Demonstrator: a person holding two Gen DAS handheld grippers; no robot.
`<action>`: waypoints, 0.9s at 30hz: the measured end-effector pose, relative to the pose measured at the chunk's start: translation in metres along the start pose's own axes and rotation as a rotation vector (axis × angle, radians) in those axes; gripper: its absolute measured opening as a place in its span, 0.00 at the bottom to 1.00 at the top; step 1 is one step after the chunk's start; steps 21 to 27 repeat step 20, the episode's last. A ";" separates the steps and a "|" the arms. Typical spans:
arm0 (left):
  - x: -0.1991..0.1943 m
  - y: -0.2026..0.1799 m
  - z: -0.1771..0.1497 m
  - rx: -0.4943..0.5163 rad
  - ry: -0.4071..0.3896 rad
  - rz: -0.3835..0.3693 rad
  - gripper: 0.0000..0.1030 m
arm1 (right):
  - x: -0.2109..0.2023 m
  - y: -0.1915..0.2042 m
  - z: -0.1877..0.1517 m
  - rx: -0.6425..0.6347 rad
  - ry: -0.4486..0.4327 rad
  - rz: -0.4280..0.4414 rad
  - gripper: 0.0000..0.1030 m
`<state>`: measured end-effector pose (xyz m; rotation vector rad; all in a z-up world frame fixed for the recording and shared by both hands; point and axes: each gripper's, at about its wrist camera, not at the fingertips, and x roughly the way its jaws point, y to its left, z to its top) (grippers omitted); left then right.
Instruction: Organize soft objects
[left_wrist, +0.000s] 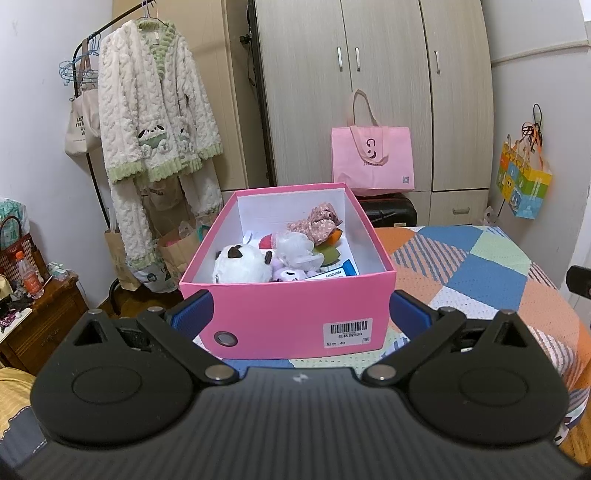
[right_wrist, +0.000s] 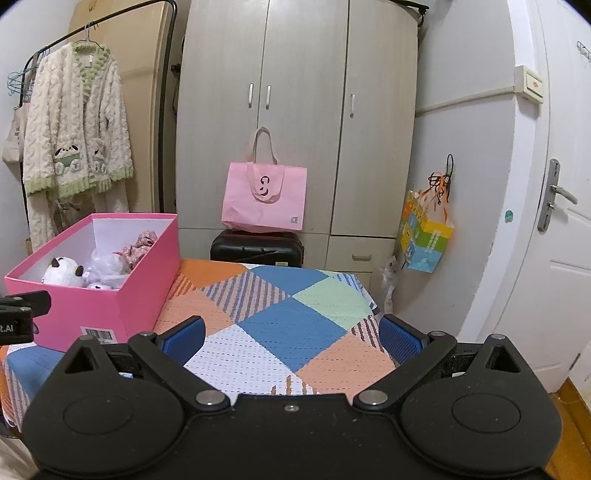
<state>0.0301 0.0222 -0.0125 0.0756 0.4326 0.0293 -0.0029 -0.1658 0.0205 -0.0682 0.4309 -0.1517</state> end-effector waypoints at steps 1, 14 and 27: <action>-0.001 0.000 -0.001 0.001 0.000 -0.002 1.00 | 0.000 0.000 0.000 0.001 -0.001 -0.001 0.99; -0.003 0.002 -0.002 0.006 -0.003 -0.012 1.00 | 0.000 0.000 0.000 0.002 0.003 -0.004 0.99; -0.003 0.003 -0.001 0.008 -0.002 -0.013 1.00 | 0.001 0.001 -0.001 0.001 0.004 -0.003 0.99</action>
